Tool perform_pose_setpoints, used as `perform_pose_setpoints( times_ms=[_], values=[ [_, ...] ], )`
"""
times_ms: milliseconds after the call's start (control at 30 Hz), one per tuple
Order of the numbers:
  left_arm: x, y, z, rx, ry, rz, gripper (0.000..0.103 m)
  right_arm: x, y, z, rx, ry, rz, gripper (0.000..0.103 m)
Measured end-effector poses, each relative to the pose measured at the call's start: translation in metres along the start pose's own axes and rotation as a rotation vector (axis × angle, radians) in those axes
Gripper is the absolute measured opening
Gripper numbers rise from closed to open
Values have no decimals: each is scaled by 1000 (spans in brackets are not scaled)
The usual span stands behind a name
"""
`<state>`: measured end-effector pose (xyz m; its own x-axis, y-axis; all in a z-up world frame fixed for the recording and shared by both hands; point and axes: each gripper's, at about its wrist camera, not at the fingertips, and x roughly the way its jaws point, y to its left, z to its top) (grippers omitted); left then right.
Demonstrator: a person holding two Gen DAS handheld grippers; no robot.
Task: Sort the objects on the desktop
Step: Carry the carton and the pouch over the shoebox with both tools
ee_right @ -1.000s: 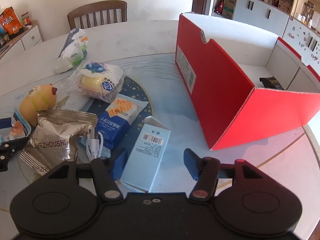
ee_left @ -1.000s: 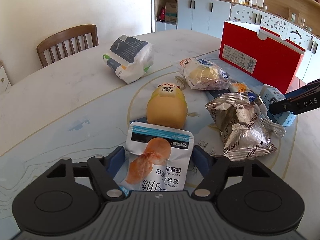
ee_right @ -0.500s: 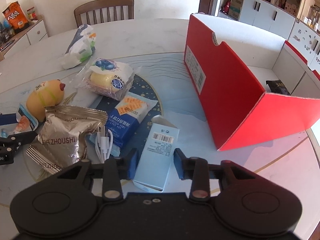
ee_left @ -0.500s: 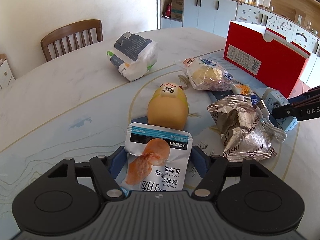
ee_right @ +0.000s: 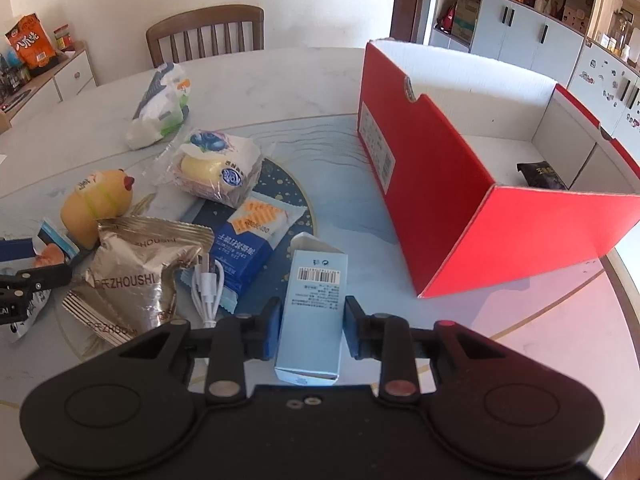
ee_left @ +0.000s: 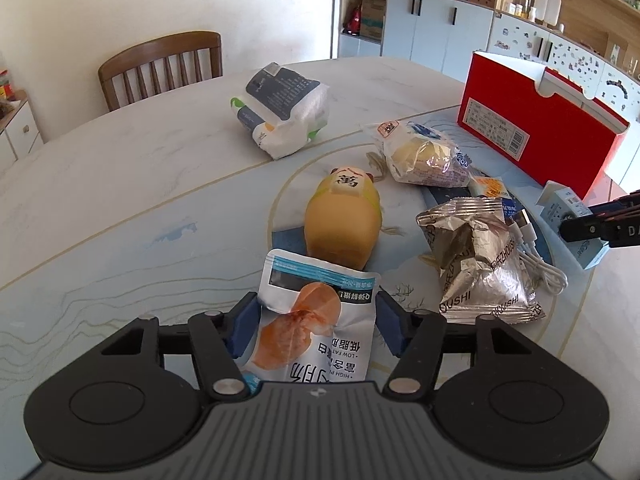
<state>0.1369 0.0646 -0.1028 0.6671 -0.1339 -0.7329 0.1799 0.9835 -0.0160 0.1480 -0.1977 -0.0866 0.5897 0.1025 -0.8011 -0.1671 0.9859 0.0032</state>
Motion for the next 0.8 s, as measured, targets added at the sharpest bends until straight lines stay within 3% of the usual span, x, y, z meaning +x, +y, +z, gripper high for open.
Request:
perform_pose_setpoints(
  times_ms=[800],
  values=[
    [-60, -26, 9, -81, -56, -1, 60, -56, -17, 1, -9, -35, 88, 31]
  ],
)
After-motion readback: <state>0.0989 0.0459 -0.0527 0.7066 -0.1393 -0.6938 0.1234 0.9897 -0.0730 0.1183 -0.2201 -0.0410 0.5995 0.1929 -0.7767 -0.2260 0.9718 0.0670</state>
